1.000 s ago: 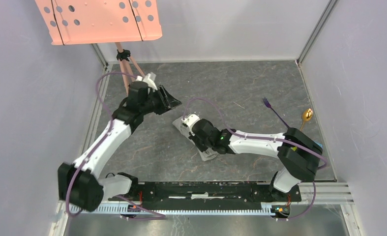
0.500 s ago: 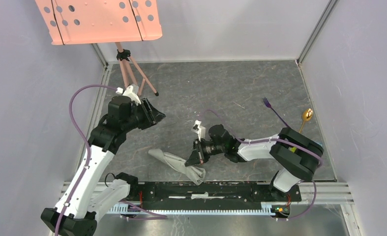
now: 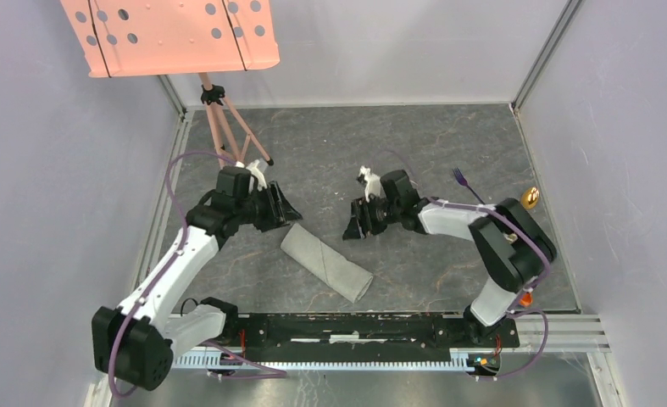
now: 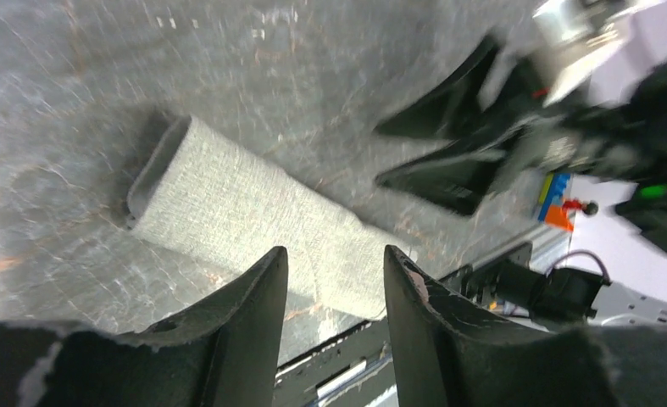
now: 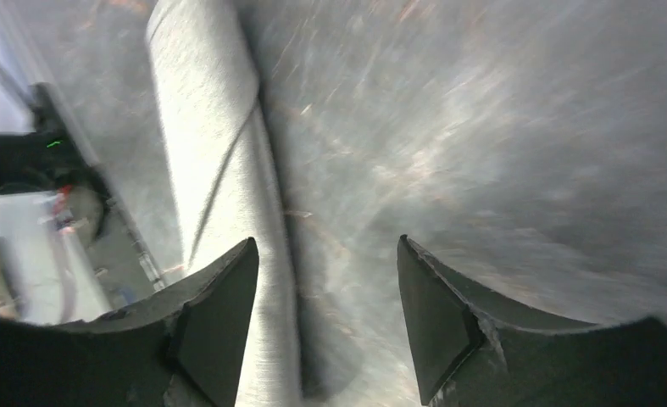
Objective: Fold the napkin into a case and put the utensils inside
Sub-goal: Turn over the smaller rectangle-folded napkin at the center of the board, then rotate the smaller rectangle-folded napkin at the center of the board.
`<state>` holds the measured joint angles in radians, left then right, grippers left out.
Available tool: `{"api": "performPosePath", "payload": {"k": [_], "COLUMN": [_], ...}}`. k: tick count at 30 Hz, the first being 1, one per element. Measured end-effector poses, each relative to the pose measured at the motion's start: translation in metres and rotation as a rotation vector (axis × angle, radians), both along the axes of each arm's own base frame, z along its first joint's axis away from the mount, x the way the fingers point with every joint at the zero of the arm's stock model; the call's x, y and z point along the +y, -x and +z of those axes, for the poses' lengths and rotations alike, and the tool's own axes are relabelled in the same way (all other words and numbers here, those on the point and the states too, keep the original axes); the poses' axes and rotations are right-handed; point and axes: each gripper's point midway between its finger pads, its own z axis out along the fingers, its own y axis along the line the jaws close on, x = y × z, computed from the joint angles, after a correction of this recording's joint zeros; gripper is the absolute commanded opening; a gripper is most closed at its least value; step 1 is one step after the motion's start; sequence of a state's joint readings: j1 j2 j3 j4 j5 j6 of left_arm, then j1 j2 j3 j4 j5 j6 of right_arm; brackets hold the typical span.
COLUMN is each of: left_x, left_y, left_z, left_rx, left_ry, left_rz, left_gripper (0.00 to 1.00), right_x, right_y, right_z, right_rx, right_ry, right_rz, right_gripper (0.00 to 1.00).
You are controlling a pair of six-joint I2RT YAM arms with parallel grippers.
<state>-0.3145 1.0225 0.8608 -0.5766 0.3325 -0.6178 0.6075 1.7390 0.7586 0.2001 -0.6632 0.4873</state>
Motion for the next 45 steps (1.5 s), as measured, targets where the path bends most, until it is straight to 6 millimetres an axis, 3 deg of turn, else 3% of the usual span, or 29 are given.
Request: {"api": "performPosePath", "payload": {"k": [2,5,7,9,11,14,17,20,23,29,32,35,37,40,45], "left_x": [-0.007,-0.015,-0.020,-0.025,-0.029,-0.031,-0.025,-0.019,-0.019,-0.004,0.009,0.014,0.014,0.008,-0.021], "left_y": [0.004,0.009,0.011,0.008,0.003,-0.005,-0.015,-0.017,-0.025,-0.016,-0.007,-0.002,0.004,0.014,0.041], "left_z": [-0.024,-0.054,-0.069,-0.082,-0.092,-0.108,-0.130,-0.152,-0.151,-0.141,-0.126,-0.110,-0.103,-0.098,-0.093], "left_rx": [0.052,0.123,0.152,0.173,0.181,0.192,0.211,0.235,0.187,0.123,0.093,0.061,0.060,0.071,0.081], "left_ry": [0.019,0.039,0.050,0.053,0.052,0.035,-0.016,-0.054,-0.053,-0.083,-0.110,-0.110,-0.102,-0.079,-0.051], "left_rz": [-0.035,-0.068,-0.083,-0.094,-0.097,-0.089,-0.048,-0.021,-0.008,0.038,0.075,0.089,0.081,0.044,-0.079], "left_gripper": [0.51,0.49,0.49,0.47,0.45,0.44,0.43,0.43,0.45,0.52,0.54,0.56,0.58,0.59,0.63], "right_x": [-0.011,-0.019,-0.009,0.014,0.028,0.022,-0.005,-0.020,-0.025,-0.057,-0.070,-0.069,-0.058,-0.044,-0.051], "right_y": [-0.030,-0.036,-0.015,0.026,0.067,0.109,0.121,0.112,0.092,0.017,-0.020,-0.041,-0.040,-0.020,0.029], "right_z": [0.018,0.049,0.066,0.074,0.068,0.042,0.005,-0.012,-0.013,-0.008,0.004,0.025,0.037,0.043,0.015], "right_rx": [-0.152,-0.299,-0.364,-0.393,-0.374,-0.308,-0.245,-0.259,-0.332,-0.538,-0.576,-0.603,-0.608,-0.566,-0.390], "right_ry": [0.096,0.173,0.185,0.154,0.125,0.137,0.223,0.292,0.352,0.598,0.673,0.668,0.605,0.472,0.314], "right_rz": [-0.027,-0.024,0.027,0.135,0.233,0.305,0.287,0.234,0.172,0.025,-0.019,-0.047,-0.041,-0.019,-0.033], "right_gripper": [0.68,0.66,0.62,0.55,0.49,0.44,0.41,0.41,0.43,0.57,0.63,0.68,0.68,0.73,0.75]}}
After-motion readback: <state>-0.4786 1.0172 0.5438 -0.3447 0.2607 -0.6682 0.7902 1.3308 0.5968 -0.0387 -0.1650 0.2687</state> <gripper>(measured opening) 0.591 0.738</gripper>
